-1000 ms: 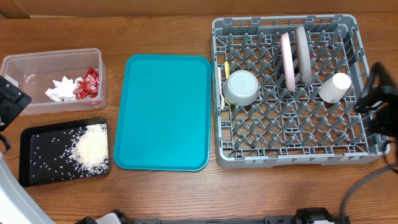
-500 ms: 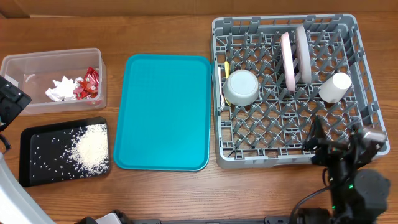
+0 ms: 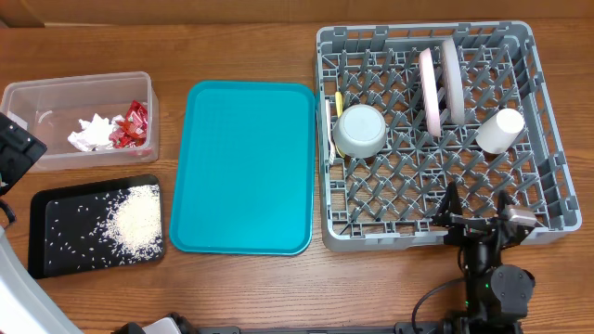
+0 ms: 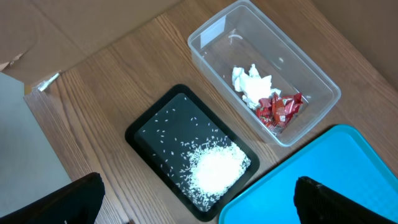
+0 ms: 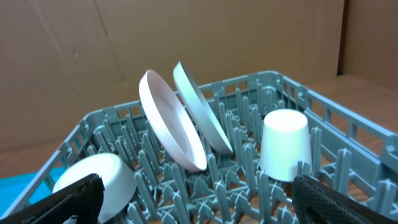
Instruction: Sort waste into correct bins and load items into the dishwasher rack
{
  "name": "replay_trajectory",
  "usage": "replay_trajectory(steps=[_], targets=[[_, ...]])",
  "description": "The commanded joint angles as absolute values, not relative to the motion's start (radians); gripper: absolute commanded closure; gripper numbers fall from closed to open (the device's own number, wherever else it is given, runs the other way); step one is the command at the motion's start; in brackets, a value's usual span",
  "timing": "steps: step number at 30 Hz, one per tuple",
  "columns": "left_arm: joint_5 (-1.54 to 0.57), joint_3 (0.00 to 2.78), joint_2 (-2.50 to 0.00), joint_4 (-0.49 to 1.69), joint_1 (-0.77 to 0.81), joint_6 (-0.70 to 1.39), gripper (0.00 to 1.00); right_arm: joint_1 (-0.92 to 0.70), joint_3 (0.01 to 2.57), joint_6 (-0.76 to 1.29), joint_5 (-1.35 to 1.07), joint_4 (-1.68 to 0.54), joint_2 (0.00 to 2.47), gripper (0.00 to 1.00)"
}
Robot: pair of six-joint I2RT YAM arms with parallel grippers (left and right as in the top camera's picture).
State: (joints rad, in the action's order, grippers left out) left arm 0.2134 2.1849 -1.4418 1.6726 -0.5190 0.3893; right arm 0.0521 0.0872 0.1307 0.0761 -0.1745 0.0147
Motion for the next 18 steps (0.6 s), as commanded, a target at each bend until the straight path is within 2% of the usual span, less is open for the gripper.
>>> replay_trajectory(steps=[1,18], targets=[[0.216,2.197,-1.440,1.671,-0.523,0.397,0.00,0.057,0.007,0.134,0.073,-0.063,0.002,0.00],[0.216,2.197,-1.440,1.671,-0.523,0.397,0.00,0.057,0.008,0.133,0.076,-0.073,0.003,0.00]])
